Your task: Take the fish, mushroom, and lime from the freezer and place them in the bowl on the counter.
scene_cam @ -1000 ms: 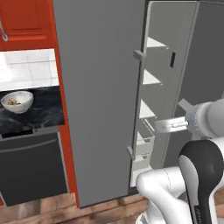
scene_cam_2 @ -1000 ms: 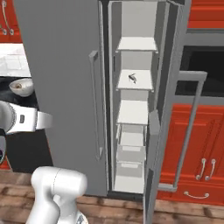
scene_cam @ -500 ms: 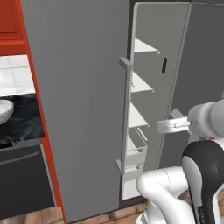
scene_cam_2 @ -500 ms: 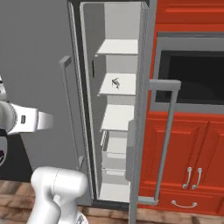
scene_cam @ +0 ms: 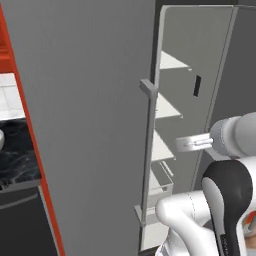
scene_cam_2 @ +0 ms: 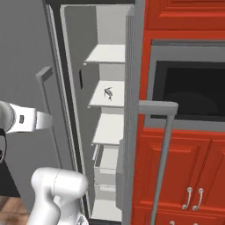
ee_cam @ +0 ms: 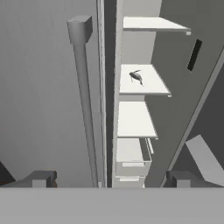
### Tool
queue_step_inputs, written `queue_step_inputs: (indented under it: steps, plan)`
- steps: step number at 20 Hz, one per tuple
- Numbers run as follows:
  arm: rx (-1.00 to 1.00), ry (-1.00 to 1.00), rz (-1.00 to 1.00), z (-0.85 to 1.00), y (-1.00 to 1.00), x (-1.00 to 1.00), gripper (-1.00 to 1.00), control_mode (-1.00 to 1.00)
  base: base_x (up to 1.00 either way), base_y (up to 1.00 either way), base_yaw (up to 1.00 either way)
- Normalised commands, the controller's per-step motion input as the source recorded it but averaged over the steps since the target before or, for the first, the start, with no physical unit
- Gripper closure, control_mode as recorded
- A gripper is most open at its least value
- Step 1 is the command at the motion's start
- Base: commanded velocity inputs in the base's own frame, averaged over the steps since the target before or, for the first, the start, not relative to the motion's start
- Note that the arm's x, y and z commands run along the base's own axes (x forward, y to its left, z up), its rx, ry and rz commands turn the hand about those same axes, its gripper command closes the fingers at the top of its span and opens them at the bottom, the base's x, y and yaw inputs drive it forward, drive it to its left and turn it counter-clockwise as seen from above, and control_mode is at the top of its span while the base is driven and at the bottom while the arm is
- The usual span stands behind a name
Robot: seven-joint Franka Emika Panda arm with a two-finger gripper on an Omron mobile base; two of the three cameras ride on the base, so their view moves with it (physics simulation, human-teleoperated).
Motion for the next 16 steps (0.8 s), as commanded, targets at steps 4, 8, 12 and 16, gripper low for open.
queue_step_inputs:
  steps: [4,8,12,16]
  plan:
    - [0.0,0.0,0.0,0.0,0.0,0.0,-1.0,1.0,0.13,-0.51,0.0]
    - [0.0,0.0,0.0,0.0,0.0,0.0,-1.0,1.0,0.31,-0.35,0.0]
    - [0.0,0.0,0.0,0.0,0.0,0.0,-1.0,1.0,0.64,-0.31,0.0]
    - [0.0,0.0,0.0,0.0,0.0,0.0,-1.0,1.0,0.63,-0.64,0.0]
